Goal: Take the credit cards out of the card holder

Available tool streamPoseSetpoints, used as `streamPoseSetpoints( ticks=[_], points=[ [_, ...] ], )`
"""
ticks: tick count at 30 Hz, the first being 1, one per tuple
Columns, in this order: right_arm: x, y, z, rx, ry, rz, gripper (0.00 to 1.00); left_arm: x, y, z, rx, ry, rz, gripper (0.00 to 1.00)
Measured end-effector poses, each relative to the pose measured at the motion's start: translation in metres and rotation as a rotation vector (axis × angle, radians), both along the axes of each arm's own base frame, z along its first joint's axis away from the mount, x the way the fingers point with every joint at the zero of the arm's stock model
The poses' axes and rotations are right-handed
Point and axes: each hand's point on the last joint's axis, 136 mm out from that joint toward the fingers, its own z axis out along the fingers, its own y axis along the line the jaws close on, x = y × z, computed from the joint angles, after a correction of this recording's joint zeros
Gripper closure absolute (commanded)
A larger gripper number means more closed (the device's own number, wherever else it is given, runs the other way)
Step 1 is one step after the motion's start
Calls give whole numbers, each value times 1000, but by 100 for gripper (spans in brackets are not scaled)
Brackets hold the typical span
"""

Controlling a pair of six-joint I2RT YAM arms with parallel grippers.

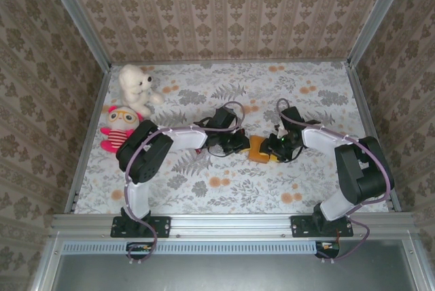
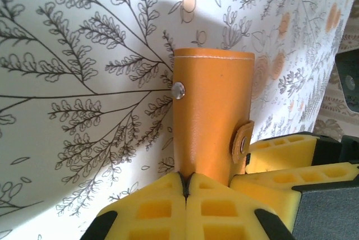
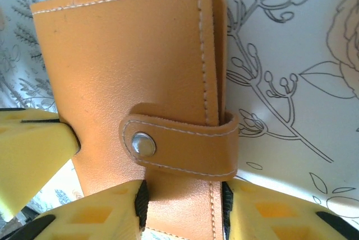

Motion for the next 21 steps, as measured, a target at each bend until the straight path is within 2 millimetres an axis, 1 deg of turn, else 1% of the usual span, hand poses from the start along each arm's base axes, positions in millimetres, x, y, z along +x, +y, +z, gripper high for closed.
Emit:
streamPoseSetpoints(
  ticks=[2,7,12,16,21],
  points=[
    [3,-2,3,-16,-15,5,50,0,0,4,-5,-19,-15,100],
    [12,-13,16,-99,-57,-8,50,-3,3,9,2,-59,-53,100],
    [18,-6,22,-148,-86,14,53,-5,8,4,34,-70,-70,100],
    [20,2,16,-160,-75,38,53,-5,9,5,46,-75,-75,100],
    [14,9,1,-176,-28,67,57,-4,5,9,50,-85,-81,100]
  ],
)
